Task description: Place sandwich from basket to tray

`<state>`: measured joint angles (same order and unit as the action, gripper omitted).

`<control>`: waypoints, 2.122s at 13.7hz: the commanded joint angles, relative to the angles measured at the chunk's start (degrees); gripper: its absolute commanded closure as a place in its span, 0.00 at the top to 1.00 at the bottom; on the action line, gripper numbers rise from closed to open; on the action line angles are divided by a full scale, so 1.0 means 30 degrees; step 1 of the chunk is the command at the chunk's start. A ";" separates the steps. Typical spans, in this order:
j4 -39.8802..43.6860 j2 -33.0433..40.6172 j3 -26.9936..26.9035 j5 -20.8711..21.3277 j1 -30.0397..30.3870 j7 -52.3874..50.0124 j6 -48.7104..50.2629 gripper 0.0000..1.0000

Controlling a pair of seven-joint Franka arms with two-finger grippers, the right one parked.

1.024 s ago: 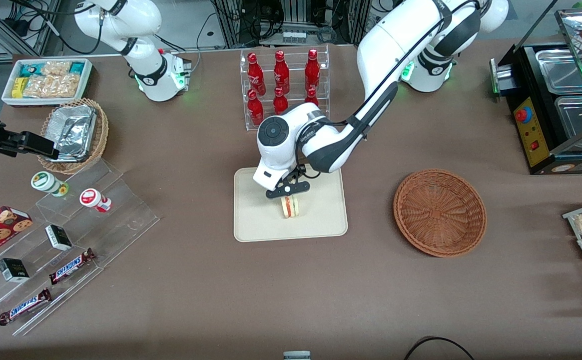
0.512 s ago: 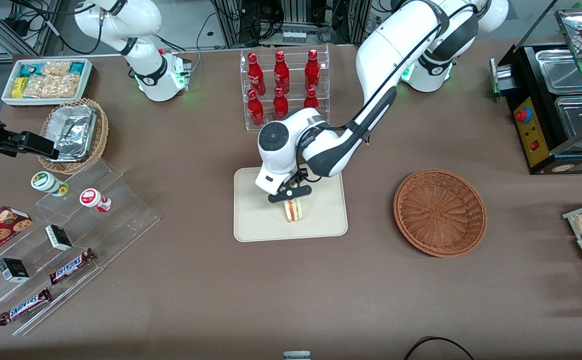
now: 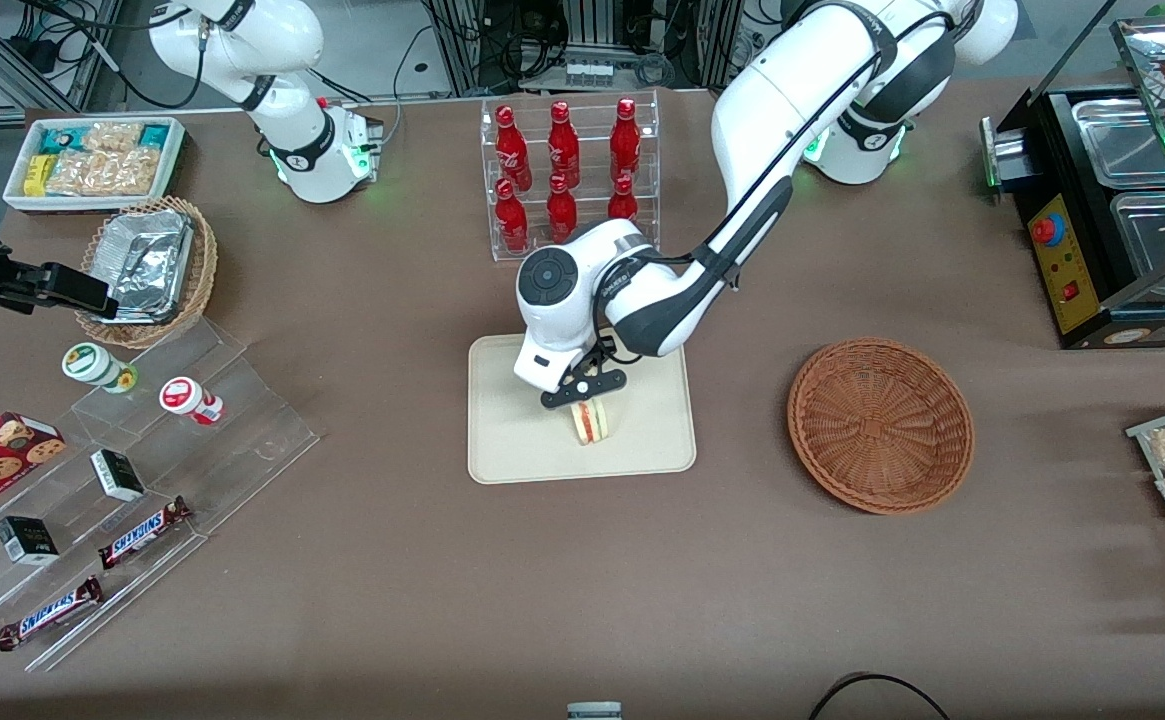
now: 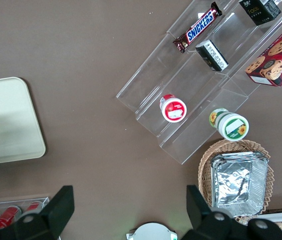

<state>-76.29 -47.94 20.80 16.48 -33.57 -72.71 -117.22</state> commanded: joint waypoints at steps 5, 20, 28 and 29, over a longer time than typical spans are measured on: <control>0.1172 -0.0106 -0.0050 0.0191 -0.0235 -0.0519 0.0340 1.00; 0.0474 0.5017 -0.0109 -0.1888 0.2953 0.6440 0.5644 1.00; -0.3951 0.8798 -0.0021 -0.2359 0.7818 1.4092 0.5644 1.00; -0.4273 0.9062 -0.0021 -0.2359 0.8170 1.4535 0.5645 1.00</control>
<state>-84.44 -24.93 20.45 10.28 -11.04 -32.45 -100.24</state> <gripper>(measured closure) 0.000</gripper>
